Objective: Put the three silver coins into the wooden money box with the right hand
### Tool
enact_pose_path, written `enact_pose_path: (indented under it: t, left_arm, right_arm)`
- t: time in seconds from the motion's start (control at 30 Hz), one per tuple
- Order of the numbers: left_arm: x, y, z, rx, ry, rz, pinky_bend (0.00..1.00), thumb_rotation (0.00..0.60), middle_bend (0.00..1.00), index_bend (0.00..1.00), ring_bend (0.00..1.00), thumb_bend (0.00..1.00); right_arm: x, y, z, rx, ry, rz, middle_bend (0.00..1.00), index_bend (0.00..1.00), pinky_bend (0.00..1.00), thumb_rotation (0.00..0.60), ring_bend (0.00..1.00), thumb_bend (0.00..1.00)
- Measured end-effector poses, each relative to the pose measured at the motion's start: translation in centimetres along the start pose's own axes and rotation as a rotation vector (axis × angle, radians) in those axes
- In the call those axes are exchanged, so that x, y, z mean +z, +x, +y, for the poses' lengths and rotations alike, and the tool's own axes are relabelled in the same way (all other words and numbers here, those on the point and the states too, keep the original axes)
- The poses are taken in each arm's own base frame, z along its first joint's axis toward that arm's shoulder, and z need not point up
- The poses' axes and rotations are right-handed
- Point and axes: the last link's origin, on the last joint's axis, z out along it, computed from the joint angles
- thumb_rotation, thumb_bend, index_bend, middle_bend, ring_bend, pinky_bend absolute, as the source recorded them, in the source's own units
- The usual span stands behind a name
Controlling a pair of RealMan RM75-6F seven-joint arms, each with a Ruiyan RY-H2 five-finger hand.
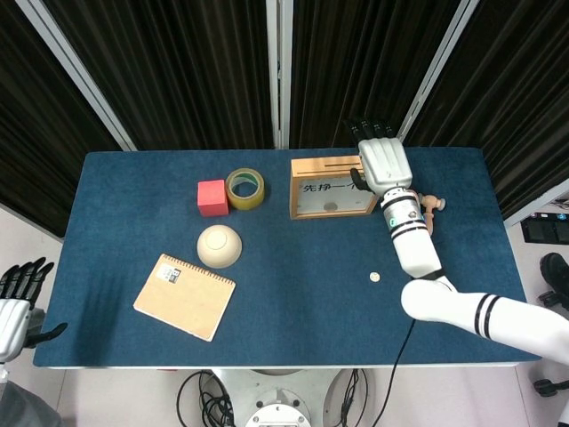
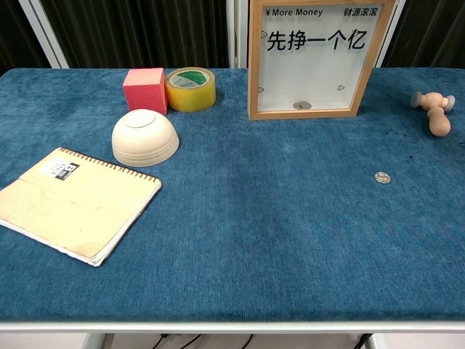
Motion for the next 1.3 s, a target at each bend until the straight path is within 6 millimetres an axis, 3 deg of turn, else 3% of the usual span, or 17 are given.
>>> enact_pose_path:
  t: [0.13, 0.3, 0.47, 0.57, 0.83, 1.3]
  left_arm:
    - [0.2, 0.0, 0.1, 0.004, -0.002, 0.001, 0.00, 0.600, 0.00, 0.01, 0.00, 0.00]
    - [0.6, -0.1, 0.5, 0.019, -0.012, 0.002, 0.00, 0.600, 0.00, 0.01, 0.00, 0.00]
    - [1.0, -0.1, 0.9, 0.041, -0.019, 0.013, 0.00, 0.600, 0.00, 0.01, 0.00, 0.00]
    - [1.1, -0.1, 1.2, 0.047, -0.023, 0.016, 0.00, 0.600, 0.00, 0.01, 0.00, 0.00]
    - [0.9, -0.1, 1.3, 0.056, -0.016, 0.021, 0.00, 0.600, 0.00, 0.01, 0.00, 0.00]
    - [0.9, -0.2, 0.8, 0.050, -0.009, 0.013, 0.00, 0.600, 0.00, 0.01, 0.00, 0.00]
  right_arm:
    - [-3.1, -0.4, 1.8, -0.039, 0.069, 0.042, 0.00, 0.00, 0.00, 0.600, 0.00, 0.37]
    - [-8.5, -2.2, 5.8, -0.100, 0.124, 0.065, 0.00, 0.00, 0.00, 0.600, 0.00, 0.36]
    - [-15.5, -6.2, 10.5, -0.137, 0.121, -0.002, 0.00, 0.00, 0.00, 0.600, 0.00, 0.36]
    - [-18.1, -8.5, 12.4, -0.156, 0.108, -0.055, 0.00, 0.00, 0.00, 0.600, 0.00, 0.34]
    - [-19.2, -13.1, 13.5, -0.158, 0.102, -0.135, 0.00, 0.00, 0.00, 0.600, 0.00, 0.32]
    - [-17.7, -17.4, 10.9, -0.144, 0.142, -0.226, 0.00, 0.11, 0.00, 0.600, 0.00, 0.30]
